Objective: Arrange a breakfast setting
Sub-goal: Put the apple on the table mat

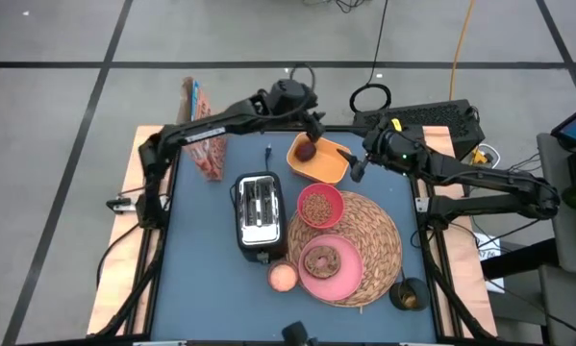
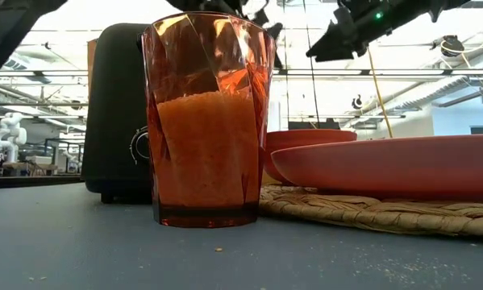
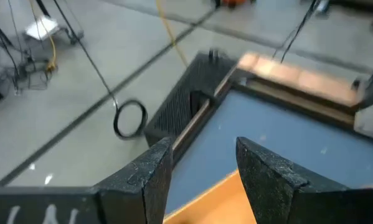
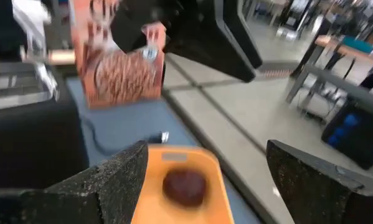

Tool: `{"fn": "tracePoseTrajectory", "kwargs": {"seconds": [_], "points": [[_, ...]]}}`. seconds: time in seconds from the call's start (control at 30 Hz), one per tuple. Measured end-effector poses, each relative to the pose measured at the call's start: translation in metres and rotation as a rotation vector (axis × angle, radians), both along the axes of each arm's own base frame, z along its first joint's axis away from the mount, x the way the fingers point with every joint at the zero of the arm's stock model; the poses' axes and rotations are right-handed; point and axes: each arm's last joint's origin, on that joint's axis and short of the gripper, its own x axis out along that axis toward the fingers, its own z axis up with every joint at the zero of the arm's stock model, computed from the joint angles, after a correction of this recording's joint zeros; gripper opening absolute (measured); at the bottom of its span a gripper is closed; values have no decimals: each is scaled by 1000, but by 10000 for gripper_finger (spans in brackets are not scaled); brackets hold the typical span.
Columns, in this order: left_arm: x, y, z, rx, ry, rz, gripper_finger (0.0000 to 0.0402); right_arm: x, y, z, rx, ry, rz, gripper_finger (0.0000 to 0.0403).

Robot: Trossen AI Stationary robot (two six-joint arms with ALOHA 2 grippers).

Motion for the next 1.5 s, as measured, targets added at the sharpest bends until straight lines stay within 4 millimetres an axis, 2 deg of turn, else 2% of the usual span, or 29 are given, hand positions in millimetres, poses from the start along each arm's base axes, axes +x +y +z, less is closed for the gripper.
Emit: {"fn": "tracePoseTrajectory", "kwargs": {"seconds": [0.27,0.47,0.97,1.07,1.3,1.5], "points": [[25,14,-61,-78,117,24,184,-1,0,-8,26,76,-1,320],[36,12,-86,-91,166,6,184,-3,1,-12,42,124,-1,320],[39,3,-93,-70,229,-34,186,-13,4,-5,33,101,-3,320],[39,3,-94,-78,228,-29,205,-18,6,-2,28,85,-3,320],[39,4,-103,-114,254,8,276,-28,9,3,24,74,-3,320],[42,0,-106,-88,278,-21,294,-31,10,0,37,112,-3,320]]}}
